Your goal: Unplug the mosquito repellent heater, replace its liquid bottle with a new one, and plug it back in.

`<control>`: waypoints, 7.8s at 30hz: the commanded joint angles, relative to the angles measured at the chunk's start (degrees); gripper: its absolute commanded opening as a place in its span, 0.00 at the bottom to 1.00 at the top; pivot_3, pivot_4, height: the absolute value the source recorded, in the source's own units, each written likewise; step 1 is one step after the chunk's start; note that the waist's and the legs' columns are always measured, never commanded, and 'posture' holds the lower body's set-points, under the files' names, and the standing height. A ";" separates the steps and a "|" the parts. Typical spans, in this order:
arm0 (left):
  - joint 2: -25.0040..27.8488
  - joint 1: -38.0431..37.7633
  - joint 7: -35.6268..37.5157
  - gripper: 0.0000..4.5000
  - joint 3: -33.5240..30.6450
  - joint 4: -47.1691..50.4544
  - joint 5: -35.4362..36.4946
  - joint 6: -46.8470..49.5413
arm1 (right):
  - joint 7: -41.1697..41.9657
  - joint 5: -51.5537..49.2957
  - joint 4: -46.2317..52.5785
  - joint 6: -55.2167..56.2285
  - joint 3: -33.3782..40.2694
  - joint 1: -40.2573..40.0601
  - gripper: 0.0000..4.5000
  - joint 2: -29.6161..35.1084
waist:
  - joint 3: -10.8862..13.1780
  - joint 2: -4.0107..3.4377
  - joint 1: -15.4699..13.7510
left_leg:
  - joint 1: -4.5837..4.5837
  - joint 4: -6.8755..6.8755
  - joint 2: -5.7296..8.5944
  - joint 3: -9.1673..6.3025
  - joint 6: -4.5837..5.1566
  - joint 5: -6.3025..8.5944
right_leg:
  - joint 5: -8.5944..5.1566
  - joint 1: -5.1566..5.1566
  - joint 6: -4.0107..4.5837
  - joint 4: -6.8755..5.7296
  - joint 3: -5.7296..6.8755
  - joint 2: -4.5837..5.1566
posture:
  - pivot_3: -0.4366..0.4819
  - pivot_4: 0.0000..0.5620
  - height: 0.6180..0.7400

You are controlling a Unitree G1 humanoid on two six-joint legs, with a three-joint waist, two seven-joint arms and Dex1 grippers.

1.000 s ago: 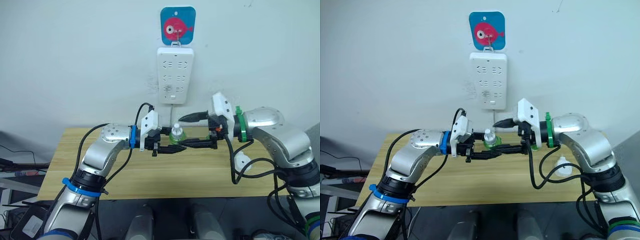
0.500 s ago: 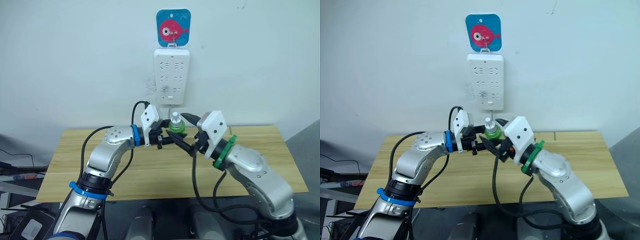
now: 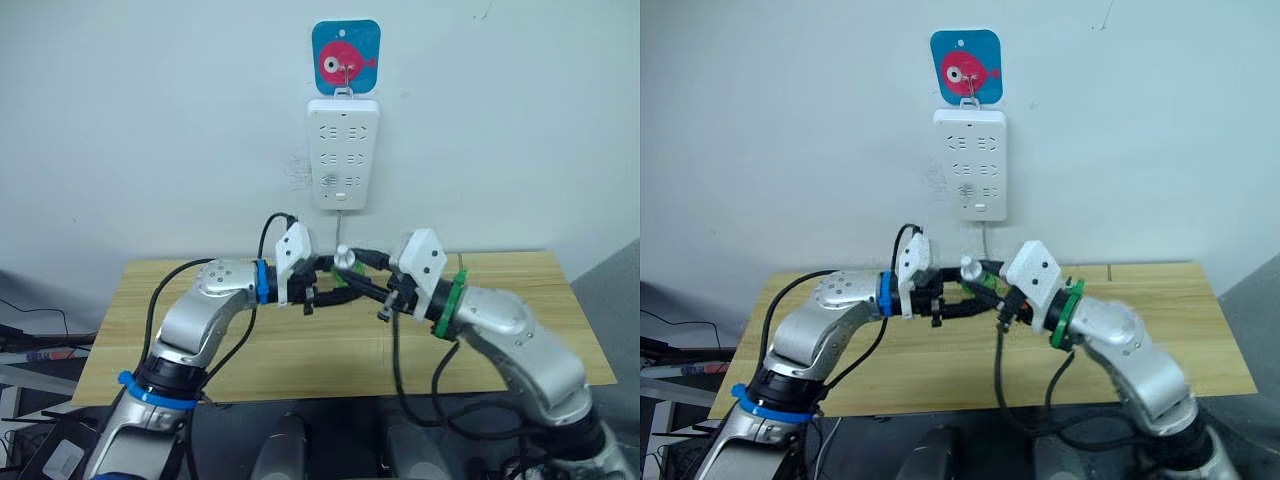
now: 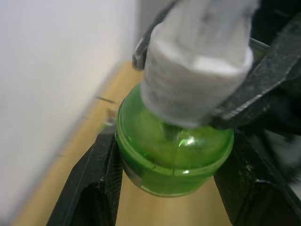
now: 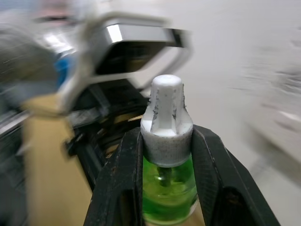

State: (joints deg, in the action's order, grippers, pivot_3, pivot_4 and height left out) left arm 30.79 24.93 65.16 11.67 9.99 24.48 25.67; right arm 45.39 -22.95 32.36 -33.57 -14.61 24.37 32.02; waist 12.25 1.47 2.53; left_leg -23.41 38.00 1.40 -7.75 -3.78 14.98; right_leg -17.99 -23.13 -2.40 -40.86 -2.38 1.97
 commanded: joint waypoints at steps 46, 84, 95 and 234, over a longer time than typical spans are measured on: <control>-1.96 0.05 -1.12 0.51 -0.53 -1.61 -2.85 -9.47 | -12.86 -11.90 9.46 -18.96 7.61 3.66 1.00 -0.18 | -0.03 -0.06 1.04 | 0.05 -0.06 -0.11 0.04 0.08 0.04 | -0.01 -0.02 0.02 -0.04 -0.02 0.05 | 0.44 0.32 0.94; -2.15 -1.22 -2.44 0.51 -0.22 -1.21 -2.96 -10.08 | -8.52 -21.45 3.66 -20.91 10.74 7.35 0.24 2.02 | -0.04 -0.08 0.56 | -0.02 -0.06 -0.02 0.01 0.10 0.05 | -0.01 -0.03 0.01 0.07 0.03 0.07 | 0.45 0.31 0.94; 0.66 -5.06 -3.91 0.51 -0.18 -3.84 -7.54 -11.30 | -11.11 -26.95 1.01 -22.39 19.62 13.14 0.06 3.64 | -0.04 -0.09 0.67 | -0.01 -0.07 -0.04 0.01 0.11 0.06 | -0.01 -0.03 0.01 0.08 0.04 0.07 | 0.45 0.31 0.94; -30.41 13.65 -59.62 1.00 -27.65 -8.81 59.28 44.50 | -65.30 -77.75 2.22 0.36 24.52 -10.74 0.18 -17.16 | -0.52 -0.58 0.78 | 0.47 -0.09 0.01 0.12 0.15 0.09 | -0.01 0.82 -0.02 0.67 0.01 0.06 | 0.41 0.24 0.94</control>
State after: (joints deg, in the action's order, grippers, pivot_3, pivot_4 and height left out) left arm 0.42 37.48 5.57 -16.29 1.04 81.66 70.94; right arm -21.14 -99.14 32.22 -34.17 9.85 13.67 14.46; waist 11.73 0.89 3.32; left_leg -22.95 37.91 1.41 -7.63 -3.63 15.08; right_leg -18.00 -22.31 -2.43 -40.19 -2.37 2.03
